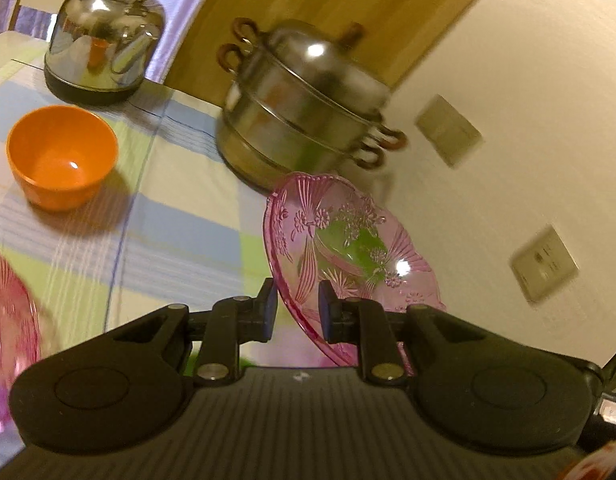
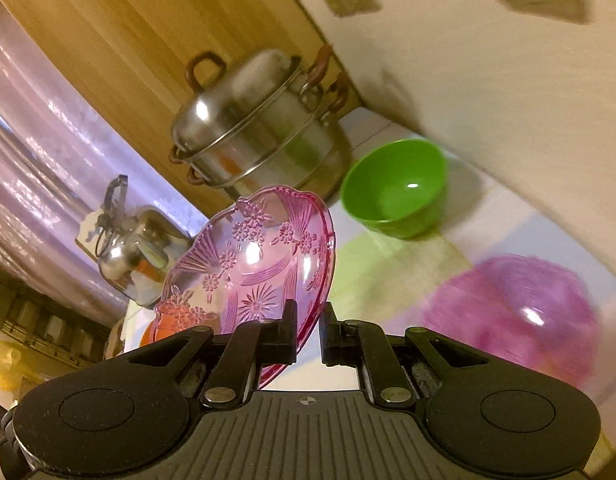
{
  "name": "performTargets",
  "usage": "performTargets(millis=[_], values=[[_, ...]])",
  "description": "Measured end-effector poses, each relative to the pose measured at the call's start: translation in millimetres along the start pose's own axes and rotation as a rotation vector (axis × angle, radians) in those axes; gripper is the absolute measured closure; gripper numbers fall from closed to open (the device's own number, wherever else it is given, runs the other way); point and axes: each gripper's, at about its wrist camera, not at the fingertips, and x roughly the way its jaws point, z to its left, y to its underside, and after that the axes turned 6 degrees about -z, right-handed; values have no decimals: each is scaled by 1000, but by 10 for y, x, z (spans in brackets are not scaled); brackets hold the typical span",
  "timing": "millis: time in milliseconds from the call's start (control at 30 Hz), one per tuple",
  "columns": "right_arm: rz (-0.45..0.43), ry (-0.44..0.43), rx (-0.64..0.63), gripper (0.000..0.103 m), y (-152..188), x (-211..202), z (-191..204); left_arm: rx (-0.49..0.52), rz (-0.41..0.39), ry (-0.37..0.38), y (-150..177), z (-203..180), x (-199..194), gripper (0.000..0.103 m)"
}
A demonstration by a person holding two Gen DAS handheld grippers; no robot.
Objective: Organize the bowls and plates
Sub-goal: 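Lift the pink plate with both grippers toward the pink plate by the wall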
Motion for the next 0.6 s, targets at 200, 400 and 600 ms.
performTargets(millis=[200, 400, 600], values=[[-34, 25, 27, 93, 163, -652, -320, 52, 37, 24, 423, -378, -340, 85], [-45, 39, 54, 93, 325, -1109, -587, 90, 72, 33, 821, -594, -587, 85], [-38, 57, 61, 93, 543, -1360, -791, 137, 110, 29, 1101, -703, -719, 85]])
